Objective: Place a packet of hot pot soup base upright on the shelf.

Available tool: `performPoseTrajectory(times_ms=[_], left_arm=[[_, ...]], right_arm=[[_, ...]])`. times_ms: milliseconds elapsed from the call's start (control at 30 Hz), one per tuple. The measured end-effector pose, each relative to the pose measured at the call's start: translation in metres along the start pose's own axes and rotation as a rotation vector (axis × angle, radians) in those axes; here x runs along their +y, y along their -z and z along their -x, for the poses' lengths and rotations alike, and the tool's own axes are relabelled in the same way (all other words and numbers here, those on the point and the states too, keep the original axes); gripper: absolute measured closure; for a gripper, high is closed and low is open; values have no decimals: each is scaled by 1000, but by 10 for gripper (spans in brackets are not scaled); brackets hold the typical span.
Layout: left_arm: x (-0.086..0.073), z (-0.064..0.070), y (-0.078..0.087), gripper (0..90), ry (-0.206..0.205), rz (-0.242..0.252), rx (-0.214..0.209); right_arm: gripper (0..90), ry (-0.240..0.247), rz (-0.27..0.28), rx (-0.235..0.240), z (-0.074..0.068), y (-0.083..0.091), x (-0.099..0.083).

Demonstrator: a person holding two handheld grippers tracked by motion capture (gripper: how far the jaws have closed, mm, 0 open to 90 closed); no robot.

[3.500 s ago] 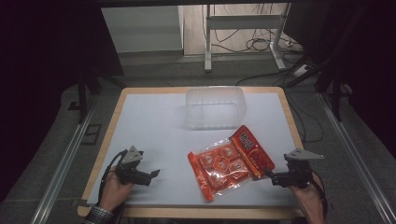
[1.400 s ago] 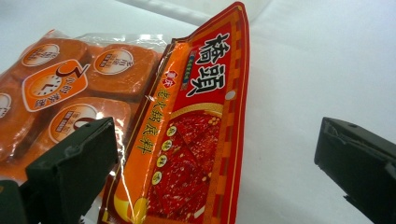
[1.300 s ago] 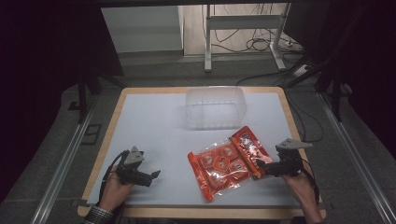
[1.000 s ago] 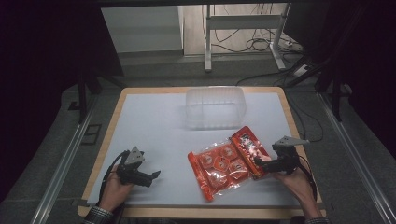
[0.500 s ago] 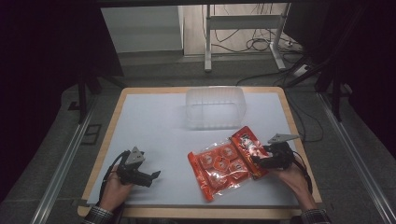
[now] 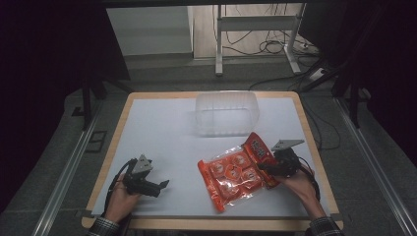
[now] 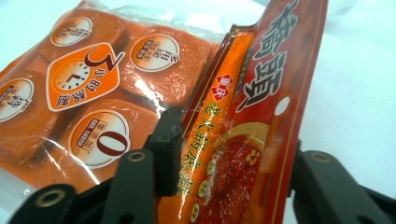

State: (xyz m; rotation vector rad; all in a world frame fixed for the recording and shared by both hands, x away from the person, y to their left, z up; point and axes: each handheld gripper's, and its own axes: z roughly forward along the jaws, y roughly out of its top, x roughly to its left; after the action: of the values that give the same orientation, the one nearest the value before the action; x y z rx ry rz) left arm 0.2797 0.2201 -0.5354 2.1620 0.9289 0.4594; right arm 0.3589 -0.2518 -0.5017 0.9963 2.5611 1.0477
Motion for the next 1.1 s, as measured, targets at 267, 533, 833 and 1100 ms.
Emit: performPoseTrajectory(times_ms=[267,533,833,1100], left_arm=[[0,0,0,3,-2,0,-2],[0,1,0,4,-4,2,-1],[0,1,0,4,-4,2,2],[0,1,0,5,-6,2,8]], right_arm=[[735,-67,-49,-20,1,-12,4],[887,-148,-58,-3,0,-12,8],[888,-151,-51,10,-2,-8,12],[887,-56,-60,-2,-12,4,19]])
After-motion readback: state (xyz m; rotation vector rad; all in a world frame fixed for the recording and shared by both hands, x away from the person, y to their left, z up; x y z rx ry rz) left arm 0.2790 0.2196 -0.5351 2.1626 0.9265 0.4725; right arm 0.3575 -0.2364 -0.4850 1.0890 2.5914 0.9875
